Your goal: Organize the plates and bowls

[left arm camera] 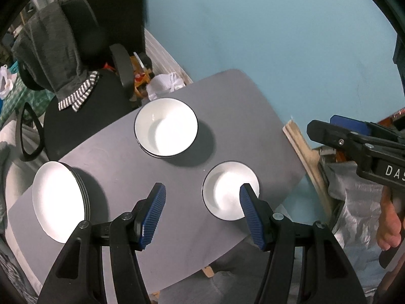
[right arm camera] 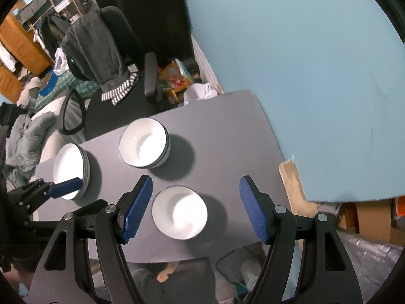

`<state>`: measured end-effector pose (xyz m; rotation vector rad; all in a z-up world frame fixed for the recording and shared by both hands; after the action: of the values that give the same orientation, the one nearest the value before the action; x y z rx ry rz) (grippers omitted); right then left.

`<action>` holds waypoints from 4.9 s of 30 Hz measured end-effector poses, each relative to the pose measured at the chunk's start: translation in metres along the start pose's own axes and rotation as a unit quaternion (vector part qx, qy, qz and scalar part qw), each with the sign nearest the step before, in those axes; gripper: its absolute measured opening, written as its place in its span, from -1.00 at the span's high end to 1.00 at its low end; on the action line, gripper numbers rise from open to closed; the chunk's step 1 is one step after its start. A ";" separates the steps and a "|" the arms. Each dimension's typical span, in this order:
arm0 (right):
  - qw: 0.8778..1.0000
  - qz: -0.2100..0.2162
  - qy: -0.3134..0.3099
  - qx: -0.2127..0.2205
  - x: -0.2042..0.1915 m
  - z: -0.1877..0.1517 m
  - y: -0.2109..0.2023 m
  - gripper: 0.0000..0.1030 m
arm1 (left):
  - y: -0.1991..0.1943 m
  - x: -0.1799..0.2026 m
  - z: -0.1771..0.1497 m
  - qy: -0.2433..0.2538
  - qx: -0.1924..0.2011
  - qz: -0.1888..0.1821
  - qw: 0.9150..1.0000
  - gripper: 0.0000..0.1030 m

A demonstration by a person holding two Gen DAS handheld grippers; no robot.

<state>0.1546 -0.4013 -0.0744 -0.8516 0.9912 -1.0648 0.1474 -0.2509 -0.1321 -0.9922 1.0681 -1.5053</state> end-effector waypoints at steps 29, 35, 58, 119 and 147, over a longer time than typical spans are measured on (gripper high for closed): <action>0.994 0.014 0.057 -0.089 0.051 -0.071 0.124 -0.40 | 0.120 0.017 -0.029 0.018 -0.080 -0.008 0.997 -0.20; 0.994 0.020 0.049 -0.099 0.052 -0.074 0.141 -0.40 | 0.139 0.019 -0.035 0.014 -0.094 -0.008 0.995 -0.20; 0.990 0.062 0.060 -0.115 0.062 -0.089 0.159 0.29 | 0.171 0.004 -0.045 -0.022 -0.115 -0.008 0.993 -0.03; 0.988 0.075 -0.042 -0.129 -0.021 0.011 0.141 0.90 | 0.084 -0.048 0.014 -0.092 -0.051 0.006 0.994 0.82; 0.975 0.086 -0.078 -0.192 -0.028 0.085 0.195 0.90 | 0.120 -0.084 0.067 -0.116 -0.074 0.064 0.988 0.82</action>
<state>0.2878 -0.3142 -0.2180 -1.1232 1.1340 -0.6562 0.2566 -0.1905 -0.2346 -1.1496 1.0649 -1.1886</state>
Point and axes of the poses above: each gripper's, at about its wrist camera, not at the fingertips, and y roughly the way its jaws point, x to its right, z to its top, the point moved 2 cm from there along y, roughly the way its jaws point, and after that the axes turned 7 degrees about z, right-handed, at the moved point
